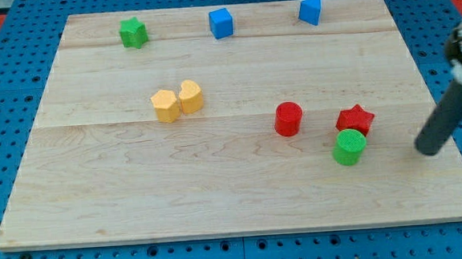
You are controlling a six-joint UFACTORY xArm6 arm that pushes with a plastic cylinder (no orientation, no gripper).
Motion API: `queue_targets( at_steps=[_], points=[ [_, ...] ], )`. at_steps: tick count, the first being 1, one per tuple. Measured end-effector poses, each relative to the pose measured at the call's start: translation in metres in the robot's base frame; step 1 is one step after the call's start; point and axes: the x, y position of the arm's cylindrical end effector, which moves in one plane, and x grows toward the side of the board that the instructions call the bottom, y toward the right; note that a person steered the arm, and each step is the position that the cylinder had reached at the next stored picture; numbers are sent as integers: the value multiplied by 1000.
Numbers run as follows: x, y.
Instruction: Place the red star to the right diagonally towards yellow heart
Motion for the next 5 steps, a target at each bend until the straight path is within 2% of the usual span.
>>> queue_targets(
  at_steps=[1,2,3,4,5],
  points=[
    [-15,-59],
    [-40,-86],
    [-53,-62],
    [-69,-65],
    [-89,-123]
  ],
)
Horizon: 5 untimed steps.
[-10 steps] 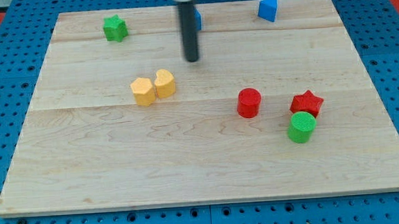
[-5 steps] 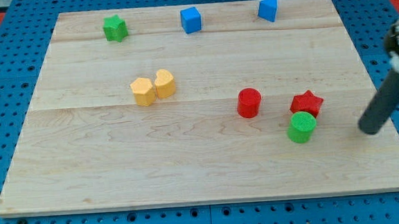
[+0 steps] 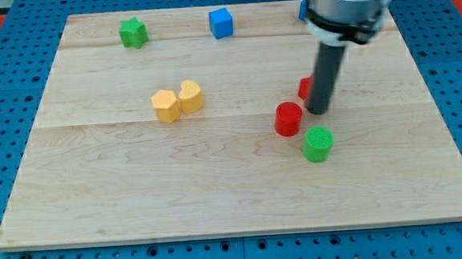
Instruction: Place the red star to the right diagonally towards yellow heart
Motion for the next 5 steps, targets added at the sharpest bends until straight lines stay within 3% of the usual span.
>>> queue_targets(
  at_steps=[1,4,5],
  points=[
    [-14,-15],
    [-24,54],
    [-41,37]
  ],
)
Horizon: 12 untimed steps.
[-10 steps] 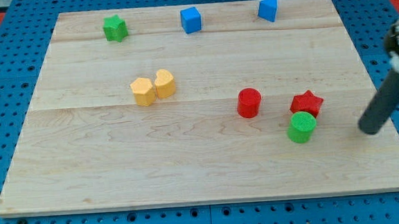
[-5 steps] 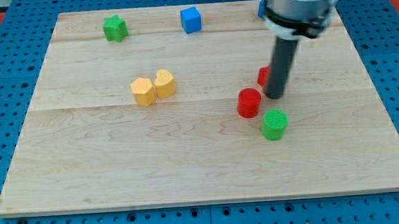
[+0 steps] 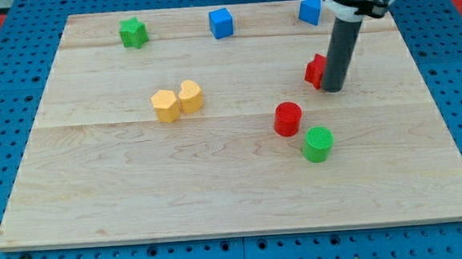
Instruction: Place the red star to the right diagonally towards yellow heart
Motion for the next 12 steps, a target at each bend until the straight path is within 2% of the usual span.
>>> queue_targets(
  at_steps=[1,2,3,4,6,8,9,11,12],
  points=[
    [-12,-14],
    [-14,20],
    [-40,20],
    [-60,-44],
    [-103,14],
    [-102,-107],
    [-84,-150],
    [-80,-192],
    [-79,-174]
  ],
)
